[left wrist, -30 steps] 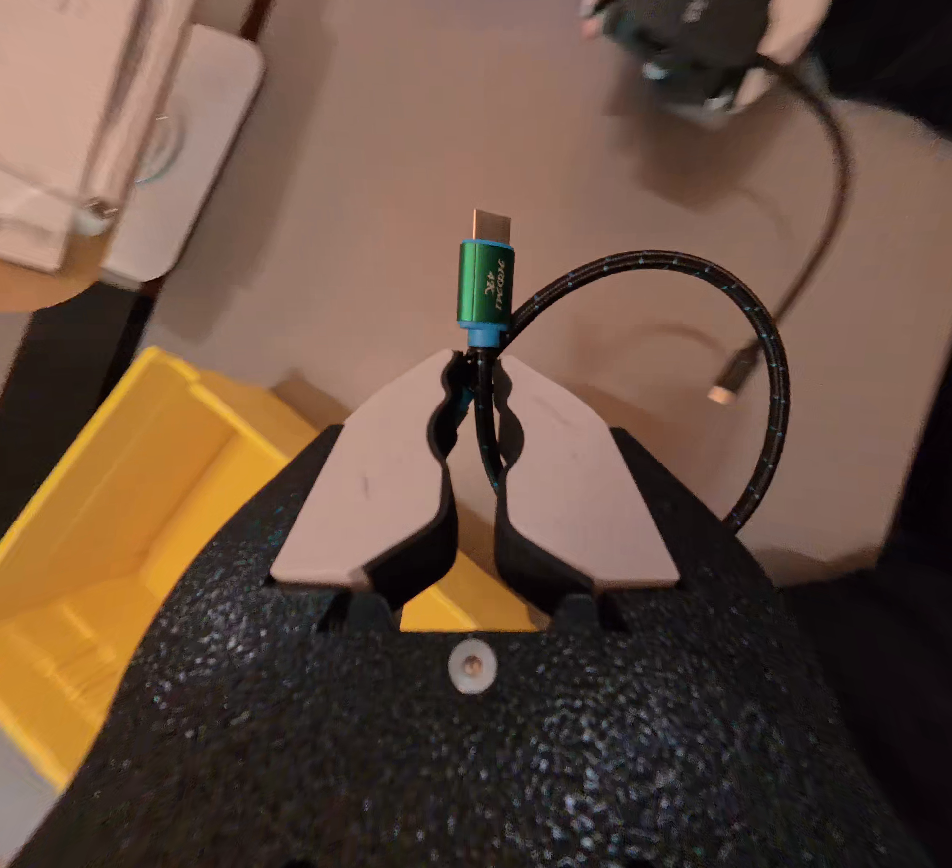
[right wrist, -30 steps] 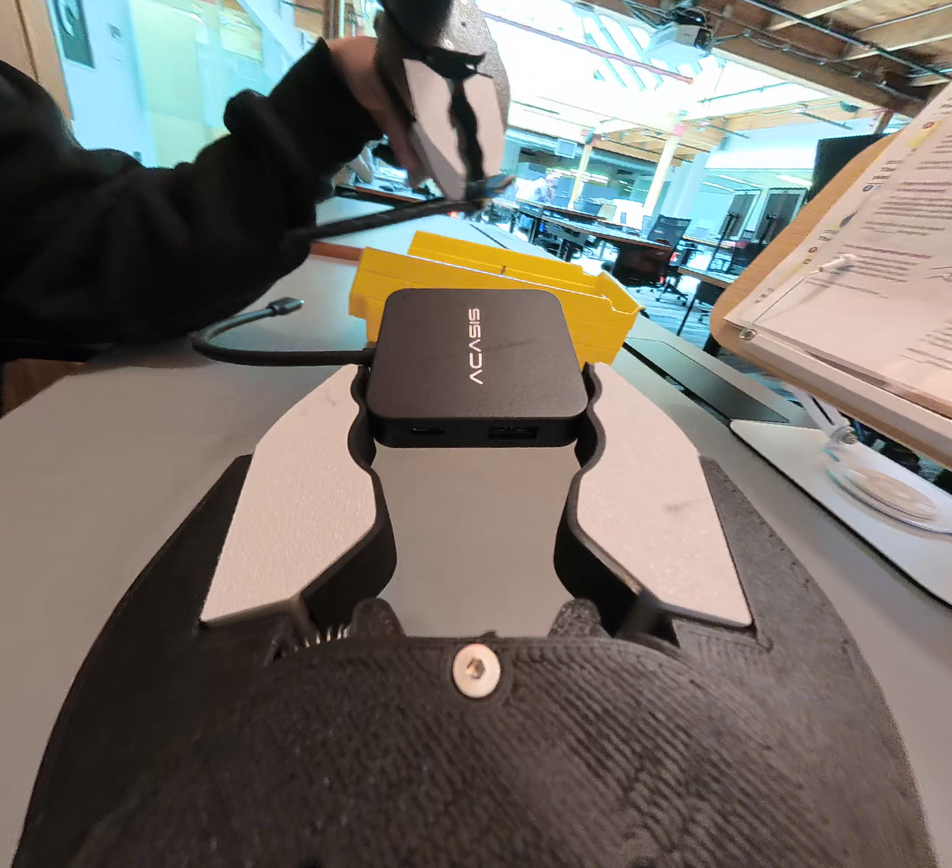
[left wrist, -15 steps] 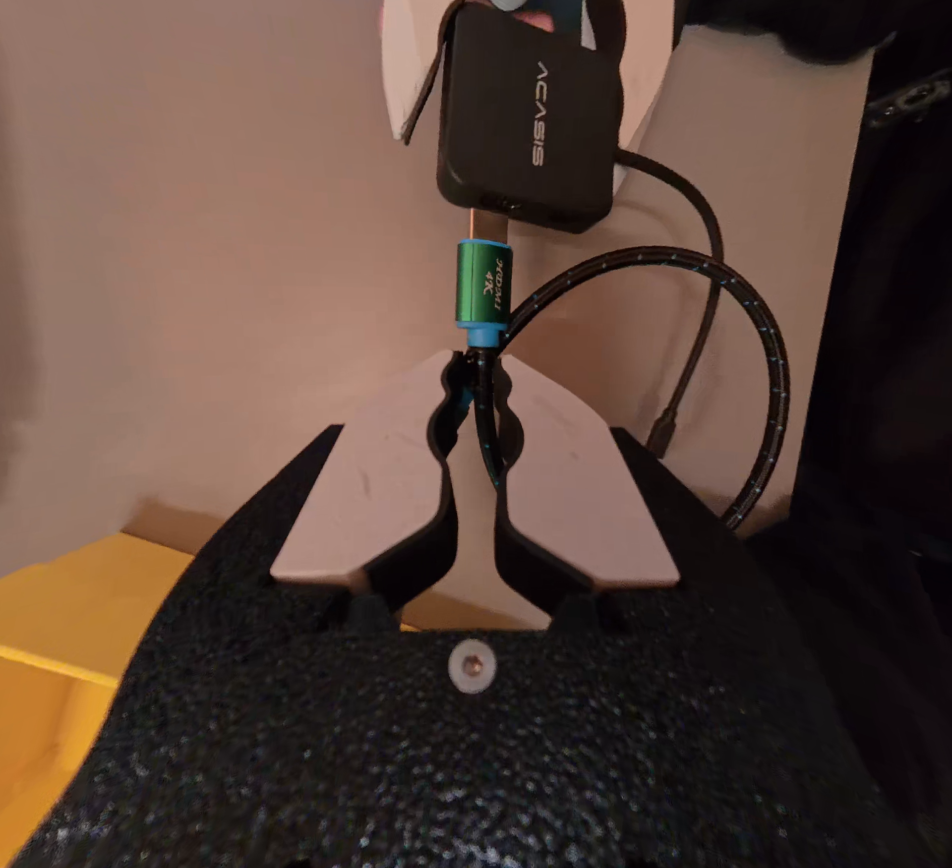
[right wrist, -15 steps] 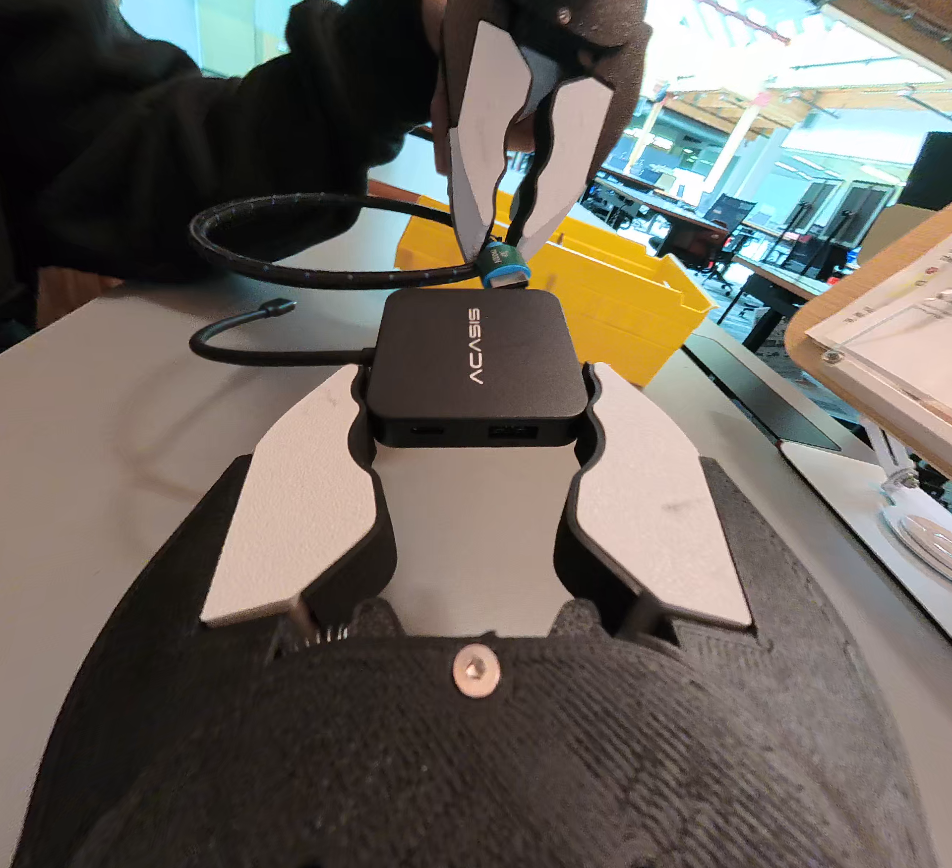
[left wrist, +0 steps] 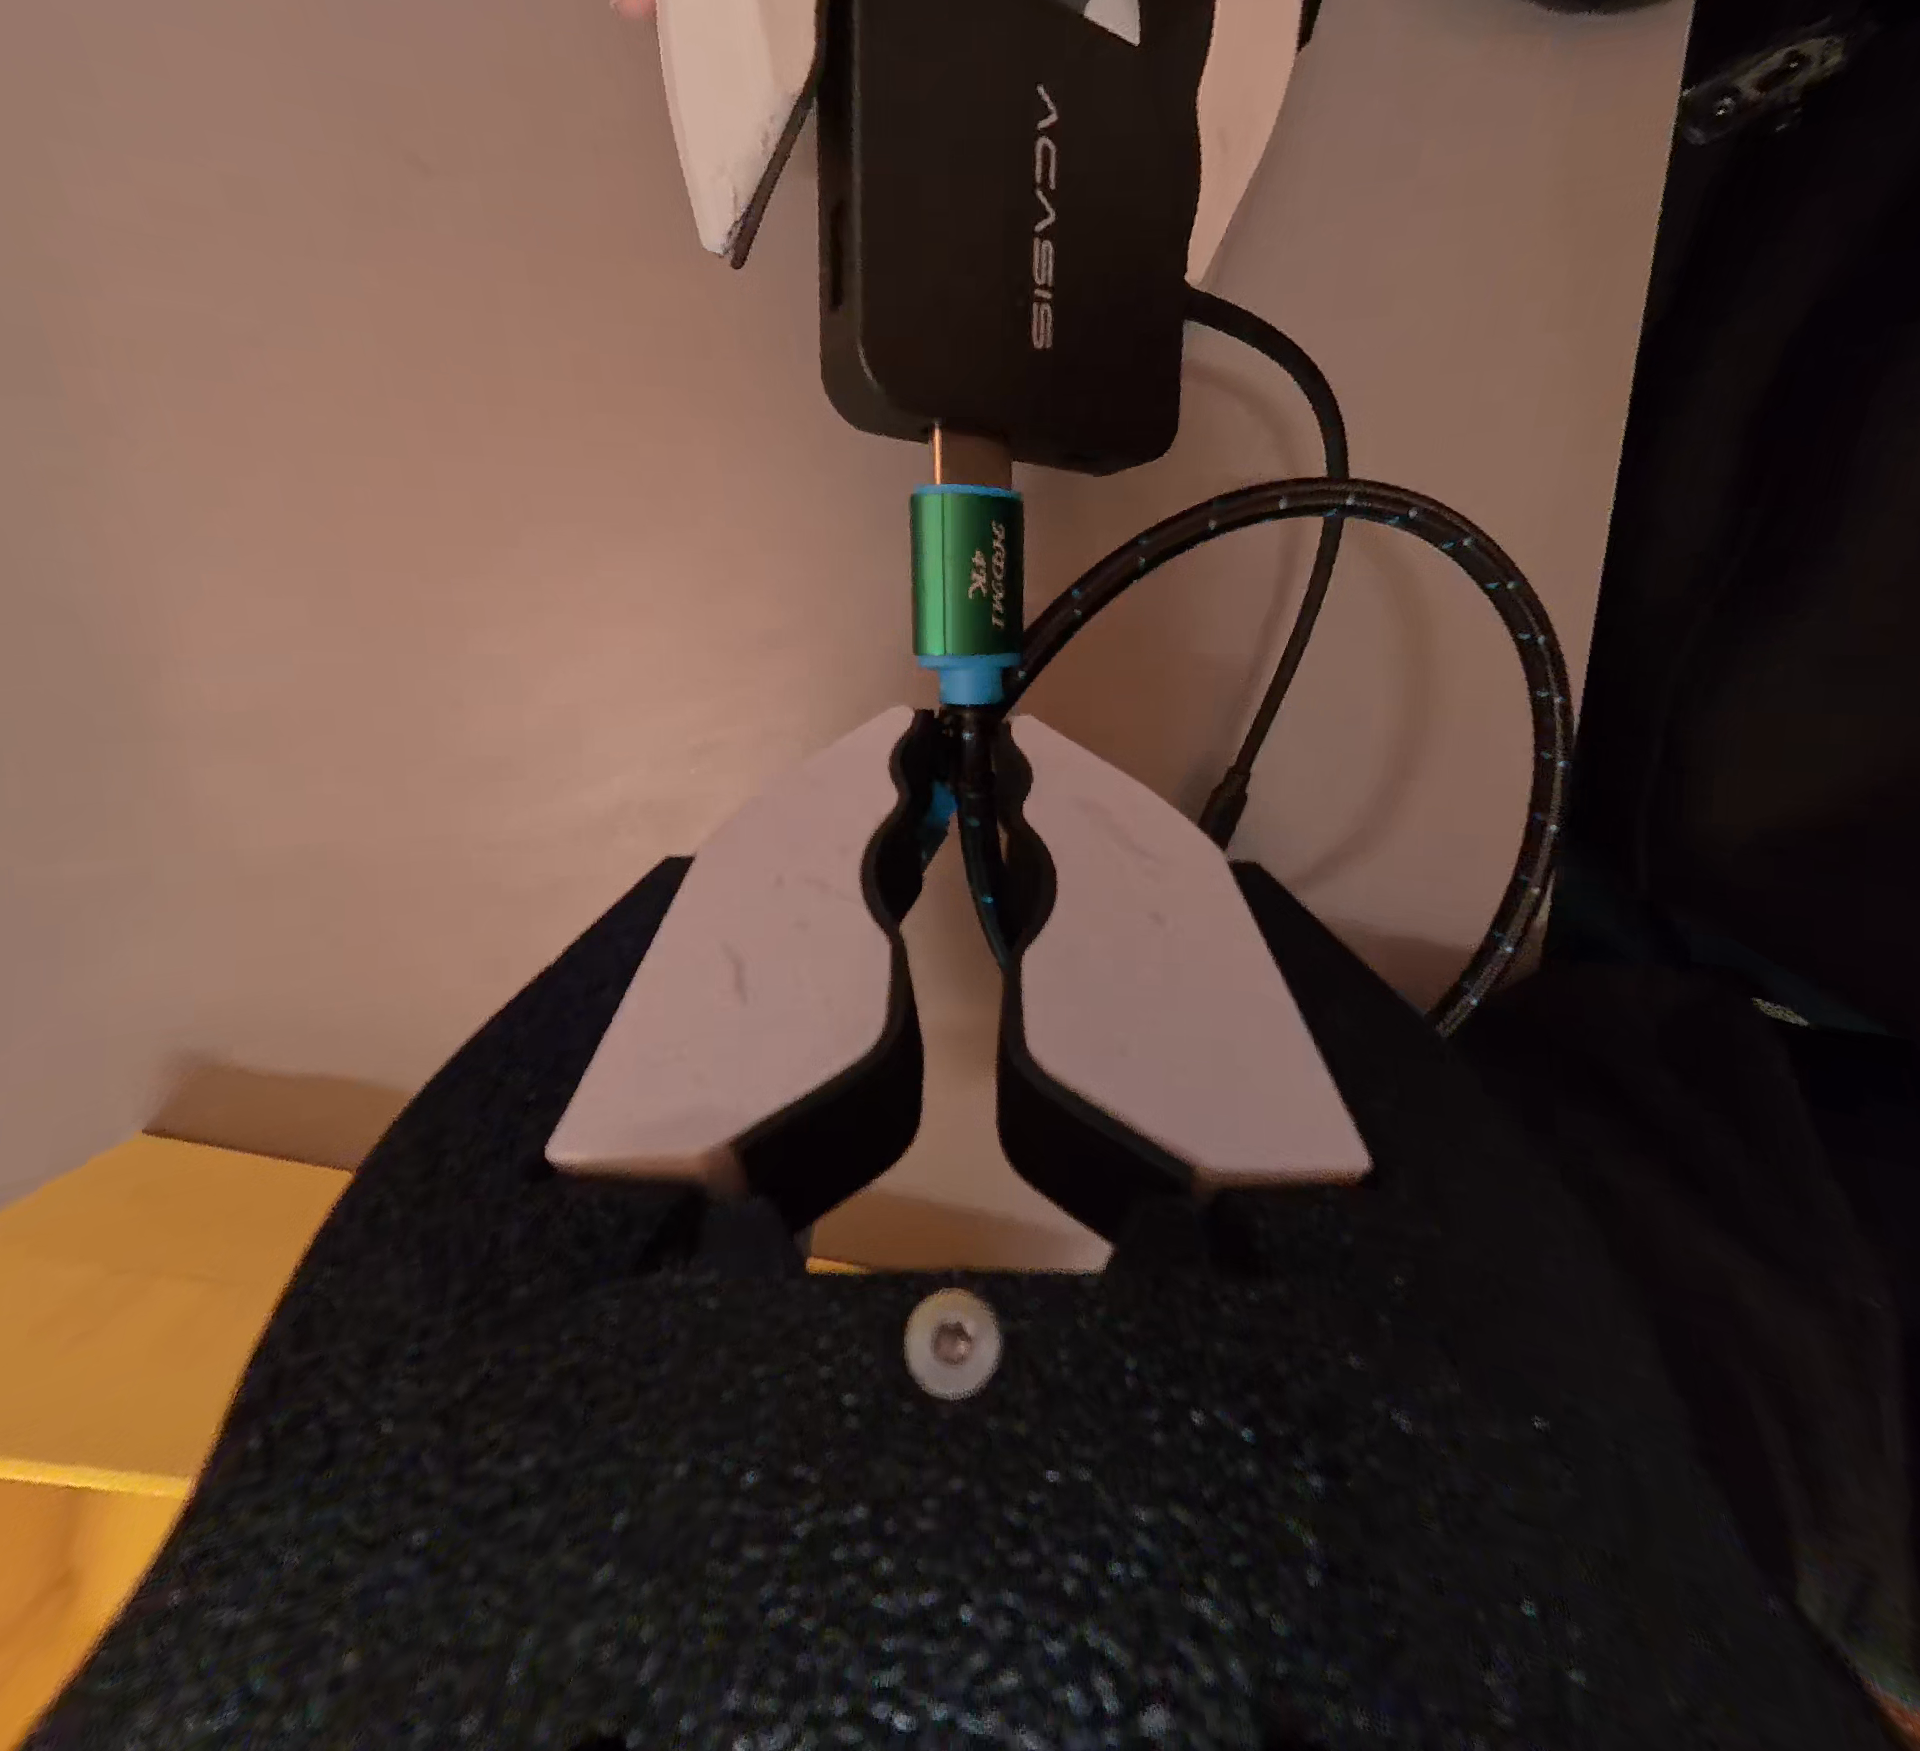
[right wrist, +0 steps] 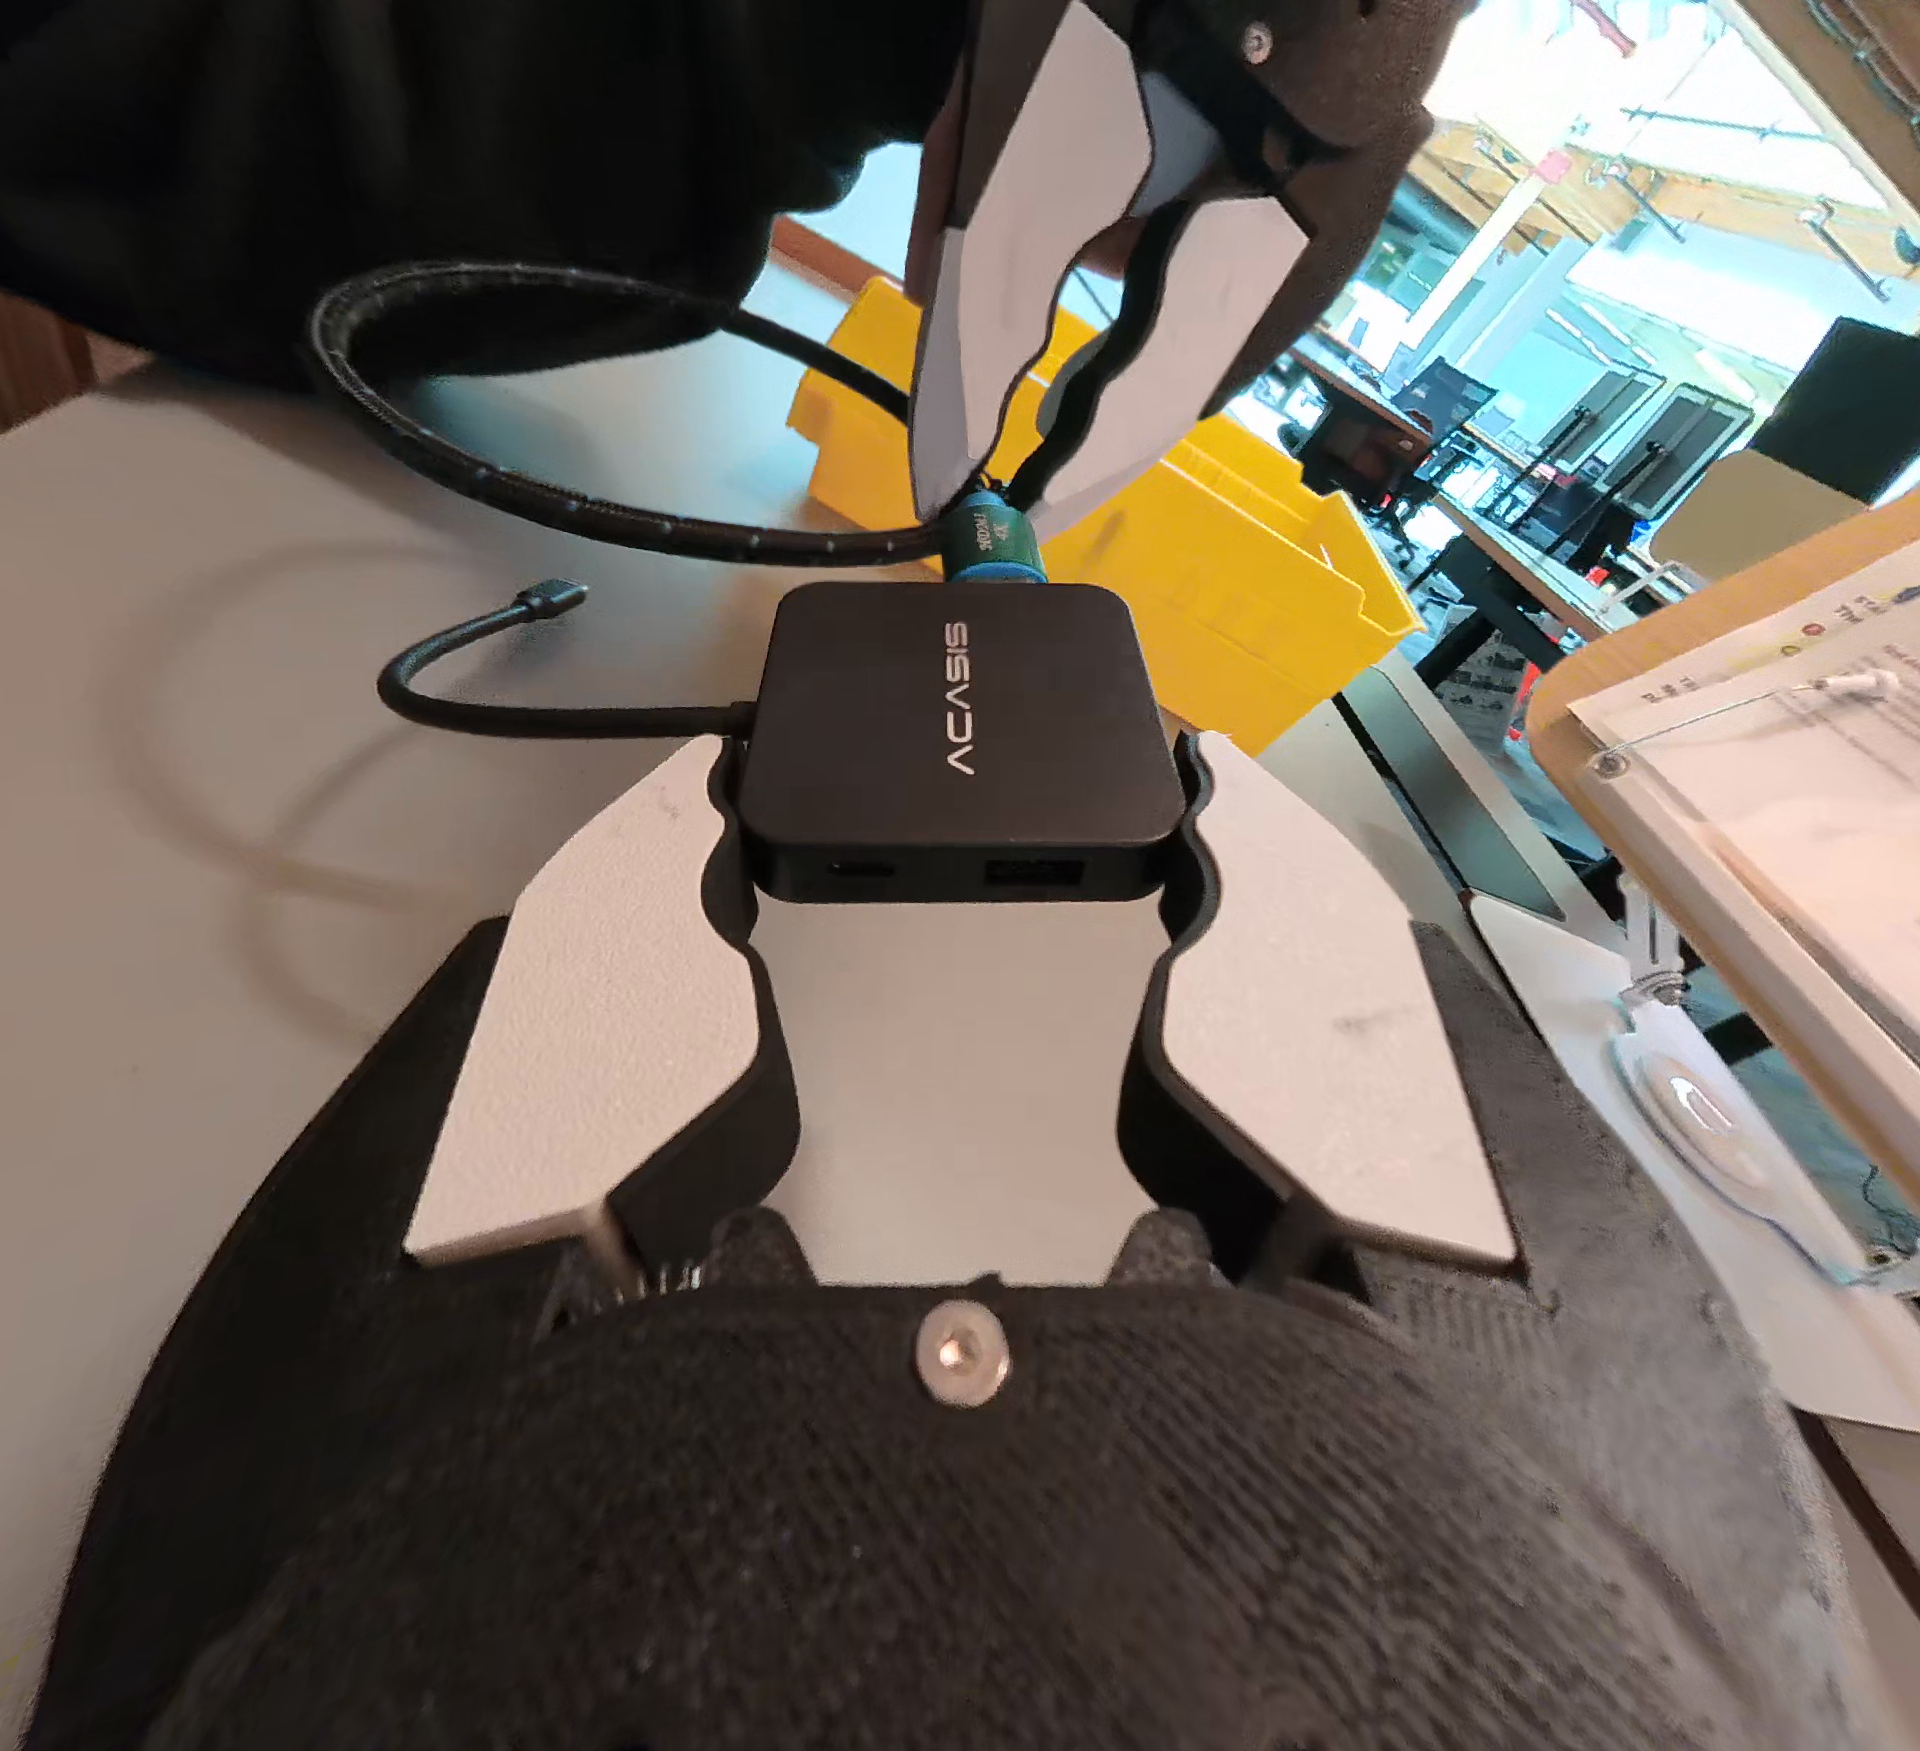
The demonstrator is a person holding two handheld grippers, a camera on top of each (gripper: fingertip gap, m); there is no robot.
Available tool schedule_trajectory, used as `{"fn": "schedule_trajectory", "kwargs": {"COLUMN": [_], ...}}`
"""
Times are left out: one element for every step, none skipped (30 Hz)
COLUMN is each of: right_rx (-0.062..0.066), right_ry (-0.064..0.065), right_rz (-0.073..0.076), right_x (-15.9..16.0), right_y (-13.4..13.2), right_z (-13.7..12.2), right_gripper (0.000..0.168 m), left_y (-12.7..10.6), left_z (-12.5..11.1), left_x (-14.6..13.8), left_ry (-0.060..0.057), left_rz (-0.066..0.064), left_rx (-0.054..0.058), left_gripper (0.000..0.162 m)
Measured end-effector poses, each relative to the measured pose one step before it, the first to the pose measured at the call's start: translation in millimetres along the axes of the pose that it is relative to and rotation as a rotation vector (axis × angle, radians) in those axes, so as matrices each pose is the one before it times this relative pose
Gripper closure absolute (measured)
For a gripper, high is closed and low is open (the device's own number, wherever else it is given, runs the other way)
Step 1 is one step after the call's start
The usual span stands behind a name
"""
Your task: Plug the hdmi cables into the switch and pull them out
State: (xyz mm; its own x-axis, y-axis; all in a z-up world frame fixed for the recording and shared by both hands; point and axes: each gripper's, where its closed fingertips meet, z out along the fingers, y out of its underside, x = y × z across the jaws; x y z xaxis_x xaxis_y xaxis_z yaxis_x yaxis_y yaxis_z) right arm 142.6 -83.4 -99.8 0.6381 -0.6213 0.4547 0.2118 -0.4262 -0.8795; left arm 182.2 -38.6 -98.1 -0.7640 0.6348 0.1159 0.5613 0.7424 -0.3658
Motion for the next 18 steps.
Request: {"fn": "schedule_trajectory", "kwargs": {"right_rx": [-0.0097,-0.0123,-0.0116,0.0006,0.0113,0.0258,0.0213,0.0036,0.0062,0.0079,0.0209,0.0300,0.0316,0.0131,0.0059,0.0067,0.0032,-0.0028], "right_ry": [-0.0070,-0.0124,-0.0056,-0.0043,-0.0068,0.0022,0.0019,0.0036,0.0234,0.0171,0.0052,0.0055,0.0080,-0.0019,0.0040,0.0093,0.0049,0.0000], "right_rz": [-0.0099,-0.0061,-0.0046,0.0038,0.0194,0.0249,0.0229,0.0169,0.0077,0.0177,0.0289,0.0253,0.0183,0.0135,0.0033,-0.0003,-0.0004,-0.0017], "right_x": [-1.75,-2.61,-1.34,-0.62,-0.42,1.16,1.40,1.48,4.06,3.64,2.49,2.71,2.81,0.94,1.18,1.40,0.88,0.13], "right_y": [0.68,1.04,1.17,-0.35,-1.22,-2.87,-2.21,0.69,0.46,0.25,-1.46,-2.66,-3.63,-1.72,-0.81,-1.25,-0.99,-0.16], "right_z": [0.80,1.19,0.64,0.20,-0.25,-0.46,-0.82,-0.89,-0.69,-0.66,-1.26,-1.91,-2.23,-1.90,-1.32,-0.80,-0.47,-0.20], "right_gripper": [0.090,0.090,0.090,0.090,0.090,0.090,0.090,0.090,0.090,0.090,0.090,0.090,0.090,0.090,0.090,0.090,0.090,0.090], "left_y": [0.62,-0.17,0.35,0.46,-0.29,-1.66,-2.17,-1.44,-1.53,-1.83,-2.85,-4.49,-6.51,-8.29,-9.45,-6.96,-2.88,0.86], "left_z": [0.73,0.66,0.76,0.79,0.34,0.08,-0.19,-0.47,-0.90,-1.59,-2.37,-3.66,-4.80,-5.47,-5.49,-4.05,-1.92,0.33], "left_x": [-0.55,0.26,0.47,-0.15,0.01,0.93,1.25,-0.73,-2.79,-3.16,-2.50,-1.55,-1.56,-1.92,-1.44,-0.55,0.37,0.28], "left_ry": [-0.0016,0.0030,0.0031,-0.0015,-0.0010,0.0041,0.0035,-0.0126,-0.0256,-0.0239,-0.0141,-0.0043,-0.0032,-0.0045,-0.0030,-0.0009,-0.0023,-0.0099], "left_rz": [0.0039,0.0107,0.0123,0.0092,0.0100,0.0107,0.0107,0.0089,0.0080,0.0069,0.0017,-0.0017,-0.0067,-0.0132,-0.0141,-0.0080,0.0025,0.0146], "left_rx": [-0.0050,-0.0012,-0.0037,-0.0040,0.0011,0.0087,0.0097,0.0052,0.0093,0.0182,0.0319,0.0491,0.0640,0.0743,0.0766,0.0533,0.0199,-0.0092], "left_gripper": [0.152,0.152,0.152,0.152,0.152,0.152,0.152,0.152,0.152,0.152,0.152,0.151,0.150,0.148,0.139,0.134,0.134,0.132]}}
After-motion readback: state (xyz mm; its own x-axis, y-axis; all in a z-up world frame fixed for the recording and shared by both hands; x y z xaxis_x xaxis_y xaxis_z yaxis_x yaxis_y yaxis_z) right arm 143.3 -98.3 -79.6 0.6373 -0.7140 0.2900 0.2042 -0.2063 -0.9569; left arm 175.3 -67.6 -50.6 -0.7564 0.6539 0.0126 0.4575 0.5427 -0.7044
